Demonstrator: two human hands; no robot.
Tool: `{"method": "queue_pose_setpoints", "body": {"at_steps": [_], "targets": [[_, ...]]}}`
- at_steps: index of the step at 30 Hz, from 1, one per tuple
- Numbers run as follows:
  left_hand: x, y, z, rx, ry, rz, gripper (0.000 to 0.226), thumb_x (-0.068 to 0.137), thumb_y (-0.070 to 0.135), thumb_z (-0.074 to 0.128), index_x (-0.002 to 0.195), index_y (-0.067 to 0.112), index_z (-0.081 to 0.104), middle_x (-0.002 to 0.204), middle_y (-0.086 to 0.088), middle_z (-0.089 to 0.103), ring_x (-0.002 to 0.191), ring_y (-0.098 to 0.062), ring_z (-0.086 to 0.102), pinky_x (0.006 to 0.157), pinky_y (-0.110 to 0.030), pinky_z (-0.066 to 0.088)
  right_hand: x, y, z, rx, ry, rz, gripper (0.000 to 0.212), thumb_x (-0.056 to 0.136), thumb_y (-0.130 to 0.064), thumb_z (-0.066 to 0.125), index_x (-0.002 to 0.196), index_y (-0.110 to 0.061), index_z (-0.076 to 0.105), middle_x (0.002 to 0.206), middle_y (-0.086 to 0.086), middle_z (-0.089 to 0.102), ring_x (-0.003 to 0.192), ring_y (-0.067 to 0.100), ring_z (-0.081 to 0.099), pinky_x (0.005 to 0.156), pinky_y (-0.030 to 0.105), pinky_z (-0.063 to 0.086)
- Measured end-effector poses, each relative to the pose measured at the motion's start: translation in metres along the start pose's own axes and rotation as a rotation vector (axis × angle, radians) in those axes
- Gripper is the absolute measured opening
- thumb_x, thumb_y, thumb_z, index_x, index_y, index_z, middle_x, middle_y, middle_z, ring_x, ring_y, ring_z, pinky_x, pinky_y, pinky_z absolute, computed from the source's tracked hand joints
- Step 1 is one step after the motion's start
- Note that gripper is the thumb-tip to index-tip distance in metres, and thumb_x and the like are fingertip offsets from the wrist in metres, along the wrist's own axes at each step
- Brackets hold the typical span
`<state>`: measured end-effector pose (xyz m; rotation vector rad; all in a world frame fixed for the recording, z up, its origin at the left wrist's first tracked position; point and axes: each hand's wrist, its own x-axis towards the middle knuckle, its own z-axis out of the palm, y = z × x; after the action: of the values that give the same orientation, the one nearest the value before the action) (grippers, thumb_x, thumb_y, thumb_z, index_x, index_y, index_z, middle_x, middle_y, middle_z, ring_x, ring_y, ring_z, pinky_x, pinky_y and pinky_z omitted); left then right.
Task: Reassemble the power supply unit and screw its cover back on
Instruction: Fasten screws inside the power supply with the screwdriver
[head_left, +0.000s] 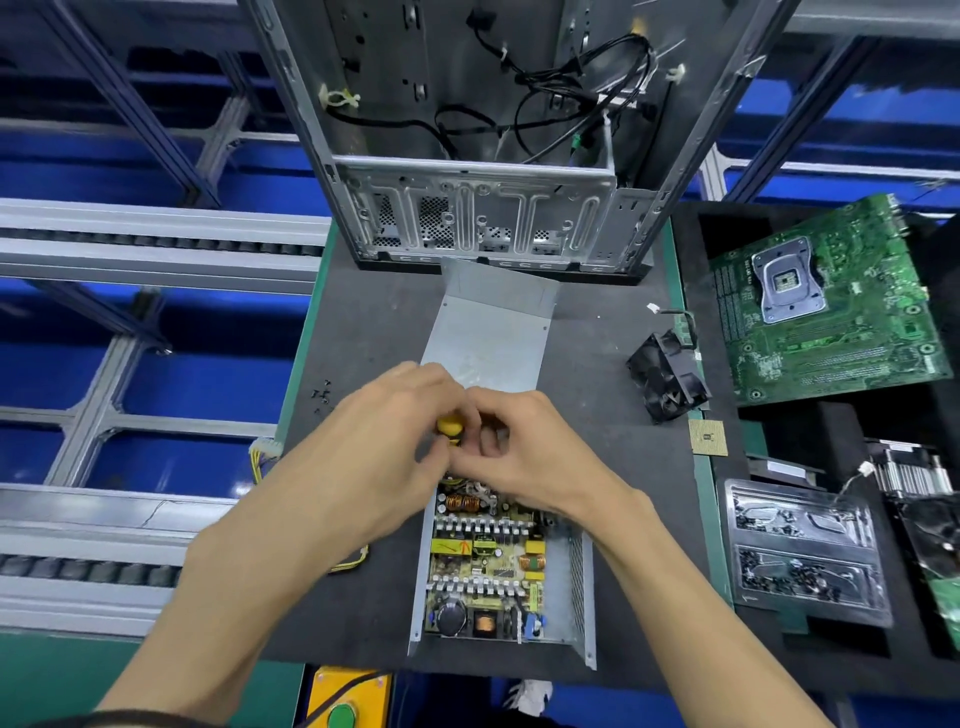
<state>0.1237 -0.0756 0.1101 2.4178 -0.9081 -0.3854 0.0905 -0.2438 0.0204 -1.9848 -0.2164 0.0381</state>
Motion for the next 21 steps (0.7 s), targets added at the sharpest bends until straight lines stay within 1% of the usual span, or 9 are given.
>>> {"method": "queue_pose_setpoints", "body": {"at_steps": [3, 6, 9, 12, 13, 16, 18, 19, 21], "targets": [[-0.001, 0.007, 0.007, -0.004, 0.103, -0.077, 0.02, 0.081, 0.029, 0.077, 0.095, 0.022, 0.064, 0.094, 0.009, 0.049, 0.081, -0.013, 0.056, 0.074, -0.036, 0.051, 0.0, 0.001, 0.002, 0.006, 0.028, 0.068, 0.022, 0.082, -0.04, 0.071, 0.086, -0.023, 0.058, 0.06, -0.013, 0.049, 0.054, 0.007, 0.04, 0.052, 0.025, 0.04], [0.0, 0.004, 0.008, 0.02, 0.095, -0.036, 0.011, 0.084, 0.013, 0.075, 0.089, 0.02, 0.068, 0.091, 0.008, 0.053, 0.084, -0.014, 0.054, 0.077, -0.039, 0.05, -0.003, -0.001, 0.005, -0.017, 0.014, 0.046, 0.013, 0.081, -0.031, 0.067, 0.084, -0.029, 0.055, 0.061, -0.013, 0.05, 0.054, 0.009, 0.043, 0.054, 0.023, 0.041], [-0.002, 0.001, 0.009, -0.002, 0.033, 0.017, 0.025, 0.082, 0.002, 0.07, 0.097, 0.021, 0.068, 0.1, 0.011, 0.055, 0.097, -0.009, 0.054, 0.084, -0.034, 0.049, -0.007, 0.002, 0.006, -0.031, 0.024, 0.033, 0.027, 0.085, -0.022, 0.074, 0.081, -0.04, 0.055, 0.06, -0.015, 0.051, 0.053, 0.01, 0.042, 0.055, 0.018, 0.04], [-0.004, 0.005, 0.012, -0.047, 0.148, -0.062, 0.022, 0.079, 0.027, 0.077, 0.095, 0.023, 0.063, 0.09, 0.014, 0.049, 0.085, 0.001, 0.054, 0.074, -0.022, 0.047, -0.005, 0.001, 0.007, -0.025, 0.068, 0.084, 0.017, 0.084, -0.029, 0.076, 0.086, -0.027, 0.06, 0.059, -0.012, 0.049, 0.054, 0.01, 0.041, 0.055, 0.019, 0.037], [-0.003, 0.005, 0.012, -0.049, 0.18, -0.079, 0.021, 0.078, 0.029, 0.078, 0.091, 0.023, 0.063, 0.085, 0.014, 0.048, 0.08, 0.002, 0.053, 0.071, -0.023, 0.047, -0.004, 0.0, 0.007, -0.042, 0.082, 0.084, 0.018, 0.083, -0.032, 0.073, 0.084, -0.023, 0.058, 0.057, -0.013, 0.049, 0.055, 0.01, 0.041, 0.054, 0.019, 0.036], [-0.003, 0.002, 0.009, -0.025, 0.169, -0.04, 0.017, 0.08, 0.004, 0.075, 0.09, 0.016, 0.068, 0.087, 0.012, 0.055, 0.079, -0.007, 0.054, 0.076, -0.039, 0.052, -0.005, -0.005, 0.008, 0.014, 0.056, 0.061, 0.013, 0.082, -0.029, 0.068, 0.085, -0.033, 0.057, 0.06, -0.014, 0.051, 0.054, 0.007, 0.043, 0.055, 0.017, 0.039], [-0.005, 0.0, 0.009, -0.009, 0.119, -0.002, 0.024, 0.08, -0.005, 0.068, 0.091, 0.016, 0.07, 0.097, 0.009, 0.059, 0.091, -0.013, 0.057, 0.082, -0.04, 0.051, -0.007, -0.005, 0.009, 0.022, 0.055, 0.037, 0.03, 0.086, -0.018, 0.072, 0.081, -0.043, 0.054, 0.062, -0.012, 0.051, 0.053, 0.006, 0.042, 0.055, 0.015, 0.038], [-0.005, 0.001, 0.009, -0.023, 0.107, -0.005, 0.023, 0.081, -0.001, 0.068, 0.095, 0.018, 0.069, 0.1, 0.009, 0.058, 0.094, -0.012, 0.057, 0.084, -0.037, 0.05, -0.007, -0.006, 0.009, 0.014, 0.068, 0.038, 0.034, 0.085, -0.017, 0.072, 0.081, -0.045, 0.054, 0.062, -0.011, 0.051, 0.052, 0.005, 0.041, 0.055, 0.012, 0.037], [-0.006, 0.004, 0.012, -0.047, 0.145, -0.066, 0.021, 0.083, 0.019, 0.074, 0.102, 0.022, 0.066, 0.1, 0.01, 0.055, 0.089, -0.009, 0.058, 0.08, -0.03, 0.05, -0.005, -0.008, 0.011, 0.005, 0.082, 0.055, 0.018, 0.082, -0.03, 0.069, 0.082, -0.042, 0.055, 0.061, -0.015, 0.053, 0.053, 0.006, 0.042, 0.055, 0.012, 0.035]]}}
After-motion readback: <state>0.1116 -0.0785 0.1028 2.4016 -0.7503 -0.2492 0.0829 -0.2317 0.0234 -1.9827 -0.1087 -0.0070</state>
